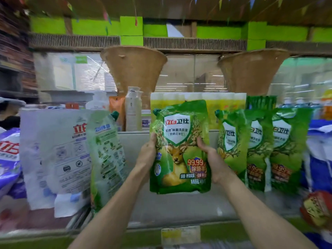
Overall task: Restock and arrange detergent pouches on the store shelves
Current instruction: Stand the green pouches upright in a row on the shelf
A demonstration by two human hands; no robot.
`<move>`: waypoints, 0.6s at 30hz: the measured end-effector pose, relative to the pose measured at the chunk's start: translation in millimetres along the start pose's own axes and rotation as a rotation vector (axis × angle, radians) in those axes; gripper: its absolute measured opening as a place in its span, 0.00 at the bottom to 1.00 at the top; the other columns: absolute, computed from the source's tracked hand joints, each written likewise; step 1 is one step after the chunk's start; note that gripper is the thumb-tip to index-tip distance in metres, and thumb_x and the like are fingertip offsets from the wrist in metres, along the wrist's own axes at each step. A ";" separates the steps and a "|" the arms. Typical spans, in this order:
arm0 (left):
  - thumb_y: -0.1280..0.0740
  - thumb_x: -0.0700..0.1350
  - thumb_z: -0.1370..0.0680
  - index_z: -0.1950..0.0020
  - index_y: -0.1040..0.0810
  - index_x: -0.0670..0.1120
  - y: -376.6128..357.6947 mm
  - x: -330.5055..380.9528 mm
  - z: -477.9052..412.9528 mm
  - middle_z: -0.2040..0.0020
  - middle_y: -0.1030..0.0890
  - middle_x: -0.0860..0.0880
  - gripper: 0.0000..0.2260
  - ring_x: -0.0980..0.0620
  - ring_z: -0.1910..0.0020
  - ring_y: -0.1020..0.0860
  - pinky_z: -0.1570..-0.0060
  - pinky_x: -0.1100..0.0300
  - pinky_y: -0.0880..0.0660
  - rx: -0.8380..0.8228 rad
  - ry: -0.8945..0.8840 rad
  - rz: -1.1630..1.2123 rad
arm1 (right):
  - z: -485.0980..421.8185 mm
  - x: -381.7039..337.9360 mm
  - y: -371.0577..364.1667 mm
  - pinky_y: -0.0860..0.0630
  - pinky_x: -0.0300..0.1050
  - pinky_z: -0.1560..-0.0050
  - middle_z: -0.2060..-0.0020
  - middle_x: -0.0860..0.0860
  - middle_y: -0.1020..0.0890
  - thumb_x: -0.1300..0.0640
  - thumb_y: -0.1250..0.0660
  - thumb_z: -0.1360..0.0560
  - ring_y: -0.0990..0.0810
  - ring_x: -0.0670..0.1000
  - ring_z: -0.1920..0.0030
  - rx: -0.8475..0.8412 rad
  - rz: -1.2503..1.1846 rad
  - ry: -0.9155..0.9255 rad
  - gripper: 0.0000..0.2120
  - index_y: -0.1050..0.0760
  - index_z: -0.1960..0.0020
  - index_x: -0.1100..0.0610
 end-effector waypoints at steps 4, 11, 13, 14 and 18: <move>0.40 0.58 0.19 0.40 0.29 0.44 -12.4 -9.6 0.2 0.45 0.19 0.44 0.18 0.47 0.50 0.22 0.44 0.49 0.23 0.152 -0.020 -0.246 | 6.7 -9.3 22.3 0.16 0.50 0.61 0.55 0.60 0.13 0.39 0.33 0.26 0.13 0.59 0.58 0.128 0.061 0.119 0.24 0.21 0.45 0.59; 0.44 0.59 0.18 0.40 0.26 0.47 -108.3 -41.3 20.8 0.48 0.16 0.49 0.18 0.52 0.54 0.18 0.61 0.58 0.21 -0.204 0.133 -0.059 | 27.0 -16.3 57.0 0.18 0.41 0.54 0.53 0.43 0.13 0.38 0.37 0.24 0.14 0.46 0.52 0.422 0.275 0.393 0.11 0.20 0.48 0.40; 0.48 0.60 0.17 0.37 0.24 0.52 -134.8 -45.9 23.9 0.52 0.13 0.55 0.20 0.58 0.56 0.15 0.67 0.64 0.21 -0.328 0.125 0.084 | 27.7 -14.7 60.3 0.20 0.49 0.43 0.46 0.42 0.15 0.38 0.36 0.24 0.16 0.48 0.44 0.425 0.281 0.422 0.14 0.22 0.41 0.37; 0.50 0.61 0.17 0.36 0.23 0.54 -144.6 -48.6 24.0 0.53 0.13 0.56 0.21 0.60 0.57 0.15 0.66 0.66 0.20 -0.362 0.135 0.151 | 26.0 -14.6 60.4 0.24 0.53 0.36 0.42 0.43 0.16 0.37 0.36 0.26 0.18 0.48 0.40 0.408 0.265 0.413 0.19 0.24 0.37 0.38; 0.51 0.63 0.18 0.39 0.22 0.57 -168.2 -61.1 16.5 0.52 0.12 0.51 0.22 0.53 0.52 0.14 0.62 0.60 0.18 -0.434 0.201 0.314 | 17.0 -16.0 48.6 0.29 0.54 0.30 0.39 0.42 0.18 0.32 0.34 0.30 0.20 0.45 0.37 0.260 0.221 0.330 0.26 0.25 0.35 0.39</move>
Point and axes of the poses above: each hand's wrist, its own z-axis away from the middle knuckle, its own y-axis out of the back of the hand, x = y × z, the point moved 7 cm from there along -z, towards the middle knuckle
